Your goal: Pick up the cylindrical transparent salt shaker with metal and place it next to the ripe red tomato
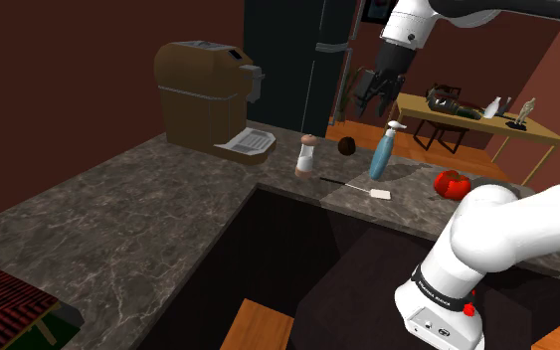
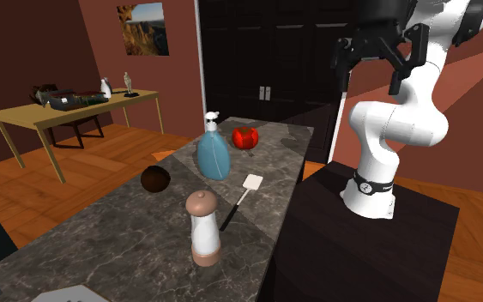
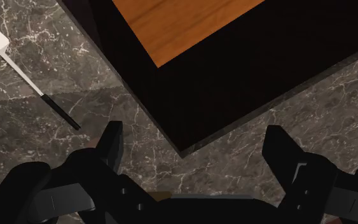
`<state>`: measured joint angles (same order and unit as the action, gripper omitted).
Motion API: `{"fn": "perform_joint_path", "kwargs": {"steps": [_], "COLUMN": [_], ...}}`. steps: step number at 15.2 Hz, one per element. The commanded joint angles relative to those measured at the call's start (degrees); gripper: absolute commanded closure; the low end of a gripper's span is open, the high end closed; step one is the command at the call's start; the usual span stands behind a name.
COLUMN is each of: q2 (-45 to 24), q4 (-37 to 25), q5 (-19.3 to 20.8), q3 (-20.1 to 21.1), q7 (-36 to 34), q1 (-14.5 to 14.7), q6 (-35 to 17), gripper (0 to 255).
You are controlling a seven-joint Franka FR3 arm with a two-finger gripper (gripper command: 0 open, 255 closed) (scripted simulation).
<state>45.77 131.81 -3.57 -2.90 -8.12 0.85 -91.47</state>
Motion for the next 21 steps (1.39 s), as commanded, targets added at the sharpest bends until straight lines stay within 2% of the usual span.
{"fn": "perform_joint_path", "kwargs": {"steps": [1, 12, 21], "q2": [0.0, -20.0, -39.4], "q4": [0.0, -4.9, -15.4], "q5": [0.0, 1.0, -3.1], "q3": [0.0, -8.2, -13.8], "q7": [0.0, 9.1, 17.5], "q1": [0.0, -0.8, -1.3], "q6": [0.0, -12.4, -18.3], "gripper": [0, 0, 0]}}
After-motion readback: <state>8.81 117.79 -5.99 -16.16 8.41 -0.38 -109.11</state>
